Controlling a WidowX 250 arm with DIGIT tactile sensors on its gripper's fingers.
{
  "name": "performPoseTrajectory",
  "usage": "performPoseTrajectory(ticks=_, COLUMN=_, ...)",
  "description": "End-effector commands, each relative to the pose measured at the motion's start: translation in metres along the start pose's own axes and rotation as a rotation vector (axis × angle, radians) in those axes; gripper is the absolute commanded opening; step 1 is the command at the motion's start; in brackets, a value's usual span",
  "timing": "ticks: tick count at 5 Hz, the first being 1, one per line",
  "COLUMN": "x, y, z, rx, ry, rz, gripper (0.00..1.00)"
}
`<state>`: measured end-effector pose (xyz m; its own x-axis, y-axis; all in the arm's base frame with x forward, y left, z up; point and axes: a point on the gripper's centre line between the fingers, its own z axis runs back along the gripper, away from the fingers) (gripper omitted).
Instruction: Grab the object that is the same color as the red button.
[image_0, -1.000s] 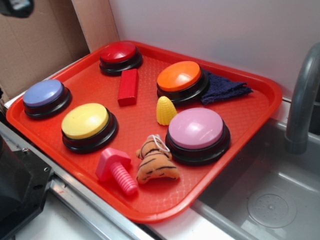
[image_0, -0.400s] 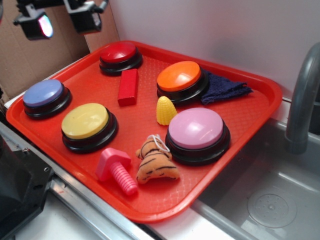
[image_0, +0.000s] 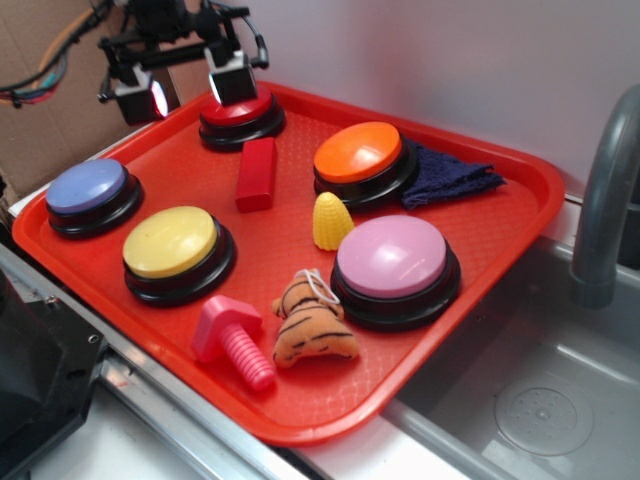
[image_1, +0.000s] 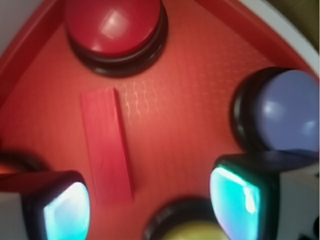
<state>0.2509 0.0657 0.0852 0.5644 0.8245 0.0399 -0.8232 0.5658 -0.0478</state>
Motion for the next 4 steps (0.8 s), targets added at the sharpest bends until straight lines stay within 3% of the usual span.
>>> performPoseTrajectory(ticks=1, x=0.028, y=-0.031, z=-0.033, rx=-0.070, ry=-0.040, rz=0.067, gripper=1.00)
performPoseTrajectory(ticks=4, x=0.028, y=-0.043, z=-0.068, rx=-0.024, ry=-0.029, rz=0.030, gripper=0.99)
